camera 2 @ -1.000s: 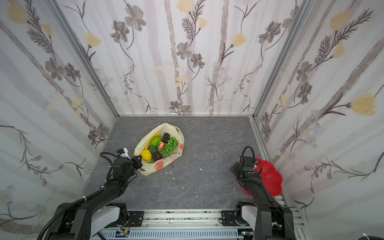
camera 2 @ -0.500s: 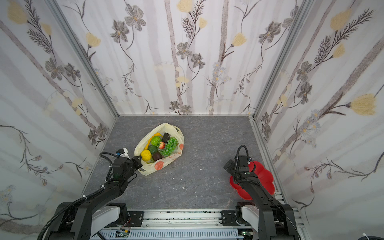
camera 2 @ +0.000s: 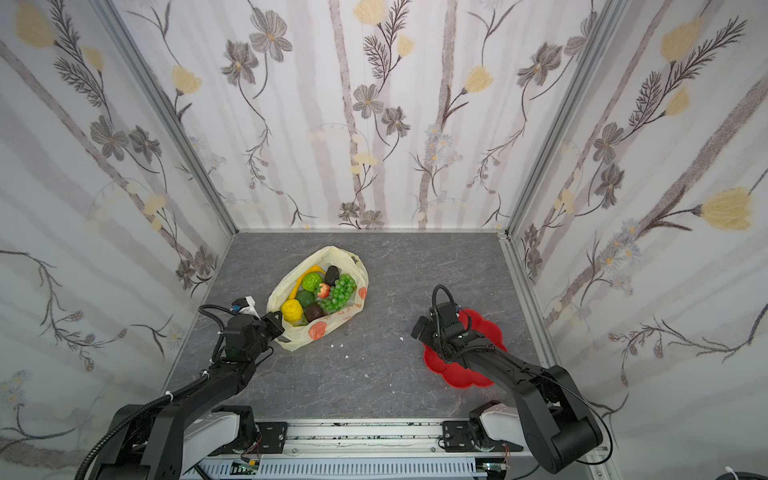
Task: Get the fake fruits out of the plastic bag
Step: 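Push the red flower plate toward the bag with the right gripper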
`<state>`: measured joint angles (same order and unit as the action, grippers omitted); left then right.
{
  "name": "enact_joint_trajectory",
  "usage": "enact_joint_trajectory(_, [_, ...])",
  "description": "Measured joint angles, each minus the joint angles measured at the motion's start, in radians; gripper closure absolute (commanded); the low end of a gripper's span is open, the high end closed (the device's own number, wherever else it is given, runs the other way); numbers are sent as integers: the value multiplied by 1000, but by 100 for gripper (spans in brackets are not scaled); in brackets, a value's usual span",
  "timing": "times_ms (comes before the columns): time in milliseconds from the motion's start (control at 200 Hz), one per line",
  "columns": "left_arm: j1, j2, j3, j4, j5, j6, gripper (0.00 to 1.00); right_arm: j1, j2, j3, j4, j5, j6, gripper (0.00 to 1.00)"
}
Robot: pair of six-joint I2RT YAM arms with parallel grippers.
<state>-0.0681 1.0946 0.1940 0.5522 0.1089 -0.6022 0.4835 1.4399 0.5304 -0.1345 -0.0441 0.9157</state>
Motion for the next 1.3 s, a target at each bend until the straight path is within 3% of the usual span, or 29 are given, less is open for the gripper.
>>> enact_joint_trajectory(150, [2,0,0,0,-1,0,100,27,24,83,-52,-18,-21,0])
enact_joint_trajectory(335, [2,0,0,0,0,0,100,-52,-32,197,-158,55,-134,0])
enact_joint_trajectory(674, [4,0,0,-2,0,0,100,-473,-30,322,-271,197,-353,0])
enact_joint_trajectory(894, [4,-1,0,-3,0,0,100,-649,87,337,-267,160,-417,0])
enact_joint_trajectory(1109, [4,-1,0,-3,0,0,100,-676,205,321,-217,0,-454,0])
enact_joint_trajectory(1299, [4,-2,0,-3,1,0,100,-606,270,317,-197,-77,-465,0])
